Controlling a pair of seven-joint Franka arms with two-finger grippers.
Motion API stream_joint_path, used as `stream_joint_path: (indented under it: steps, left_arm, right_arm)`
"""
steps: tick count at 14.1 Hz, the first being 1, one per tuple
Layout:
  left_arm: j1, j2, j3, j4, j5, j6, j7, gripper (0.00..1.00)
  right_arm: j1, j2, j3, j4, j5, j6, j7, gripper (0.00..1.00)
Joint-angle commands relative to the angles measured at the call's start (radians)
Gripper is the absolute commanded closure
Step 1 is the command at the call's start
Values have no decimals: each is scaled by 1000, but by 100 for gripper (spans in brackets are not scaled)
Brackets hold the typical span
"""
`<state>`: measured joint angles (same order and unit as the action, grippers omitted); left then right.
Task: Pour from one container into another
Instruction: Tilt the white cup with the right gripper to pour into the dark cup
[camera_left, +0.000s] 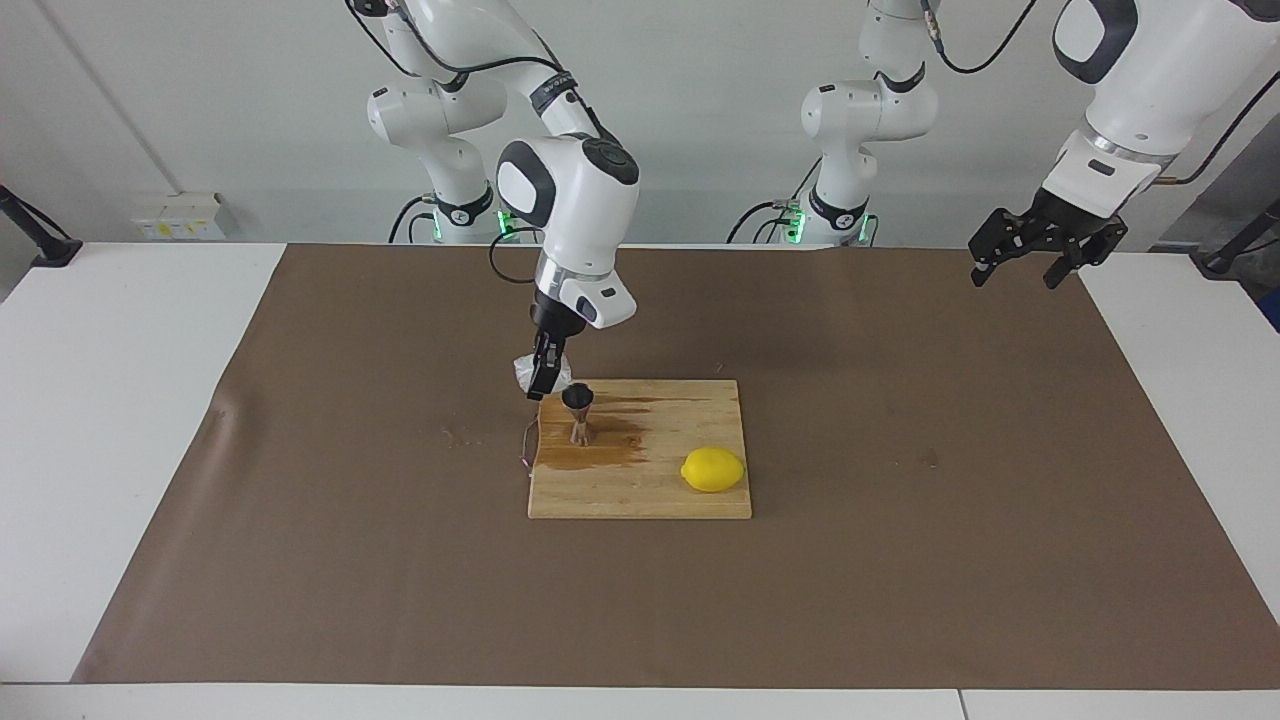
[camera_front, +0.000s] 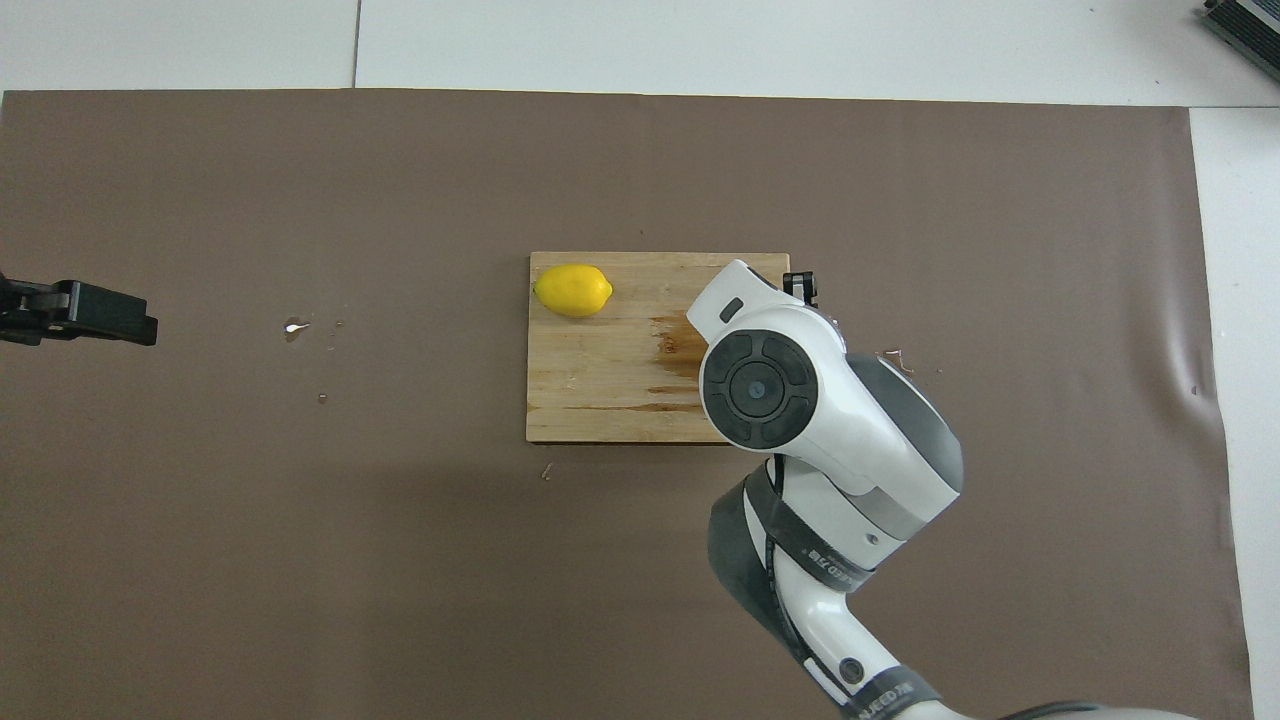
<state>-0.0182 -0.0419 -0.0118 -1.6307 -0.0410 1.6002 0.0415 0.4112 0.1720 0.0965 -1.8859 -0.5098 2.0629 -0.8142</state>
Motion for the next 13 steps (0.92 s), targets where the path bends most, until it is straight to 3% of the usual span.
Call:
stream_joint_path:
  steps: [1,4,13]
  left_arm:
    - [-3,-23,6,-17,-4,-8,11,0]
    - [-3,-21,6,-18,-5,-8,11,0]
    - [-3,-21,6,-18,-4,-8,11,0]
  right_arm:
    - [-23,1,9,-13,-12,54,10,86]
    - [-40,1,9,-24,49,85,-6,86]
    - [-115,-11,9,-21,385,140,-334,86]
